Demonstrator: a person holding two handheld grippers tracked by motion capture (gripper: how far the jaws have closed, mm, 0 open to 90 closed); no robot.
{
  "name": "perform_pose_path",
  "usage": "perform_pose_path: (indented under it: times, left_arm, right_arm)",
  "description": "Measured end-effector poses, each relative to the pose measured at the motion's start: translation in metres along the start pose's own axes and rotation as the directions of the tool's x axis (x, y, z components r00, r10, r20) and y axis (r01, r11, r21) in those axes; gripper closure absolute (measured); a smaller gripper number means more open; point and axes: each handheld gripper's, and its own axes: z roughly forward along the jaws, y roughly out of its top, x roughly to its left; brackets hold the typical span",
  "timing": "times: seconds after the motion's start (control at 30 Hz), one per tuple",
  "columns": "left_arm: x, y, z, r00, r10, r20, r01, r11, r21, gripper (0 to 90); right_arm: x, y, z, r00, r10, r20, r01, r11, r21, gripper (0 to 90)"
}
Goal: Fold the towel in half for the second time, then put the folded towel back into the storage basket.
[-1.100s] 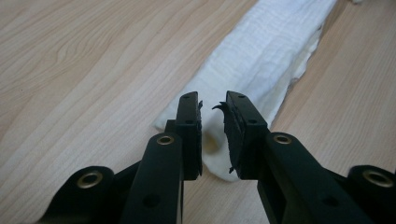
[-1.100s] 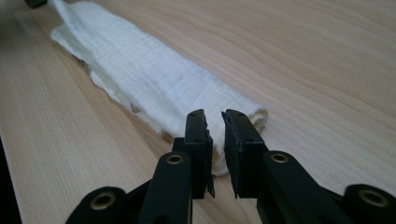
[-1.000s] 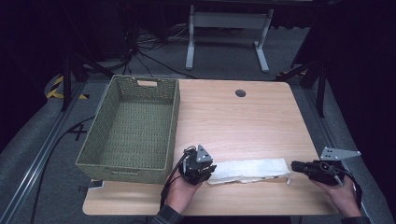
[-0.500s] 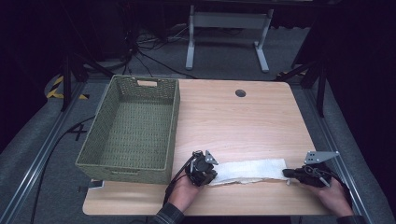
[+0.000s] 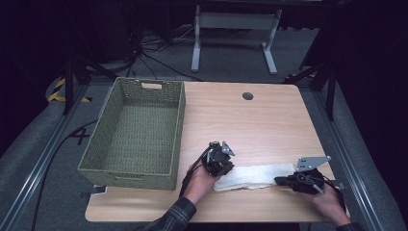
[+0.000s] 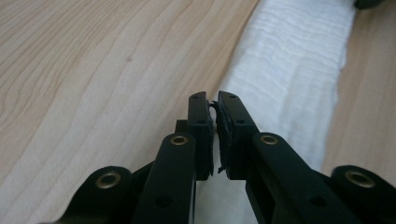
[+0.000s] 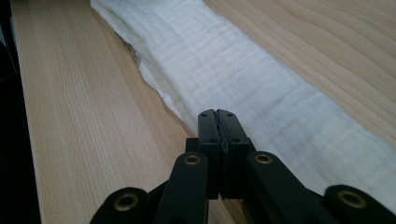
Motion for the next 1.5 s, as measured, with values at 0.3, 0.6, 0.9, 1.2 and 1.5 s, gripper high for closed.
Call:
perform_pose_path:
  times: [0.3, 0.6, 0.9, 1.2, 1.5]
  left_arm:
    - [0.002, -0.001, 0.008, 0.9998, -0.006, 0.019, 0.006, 0.9998, 0.017, 86.3]
    - [-0.01, -0.011, 0.0, 0.9992, 0.009, 0.039, -0.011, 0.9988, 0.048, 86.3]
    - [-0.026, -0.018, -0.003, 0.9973, 0.054, 0.05, -0.057, 0.9966, 0.059, 86.3]
    - [-0.04, -0.017, 0.0, 0.9938, 0.074, 0.084, -0.079, 0.995, 0.06, 86.3]
    - [-0.056, -0.013, 0.005, 0.9861, 0.115, 0.12, -0.123, 0.9903, 0.065, 86.4]
  right_arm:
    - [-0.003, 0.008, 0.017, 0.9994, -0.033, 0.007, 0.032, 0.999, 0.043, 89.8]
    - [-0.019, 0.018, 0.025, 0.999, -0.026, 0.036, 0.025, 0.999, 0.039, 89.9]
    - [-0.036, 0.038, 0.042, 0.9985, -0.029, 0.046, 0.028, 0.999, 0.029, 89.9]
    - [-0.053, 0.058, 0.06, 0.9979, -0.044, 0.047, 0.043, 0.999, 0.021, 89.9]
    - [-0.058, 0.074, 0.076, 0.9978, -0.061, 0.026, 0.06, 0.998, 0.012, 89.9]
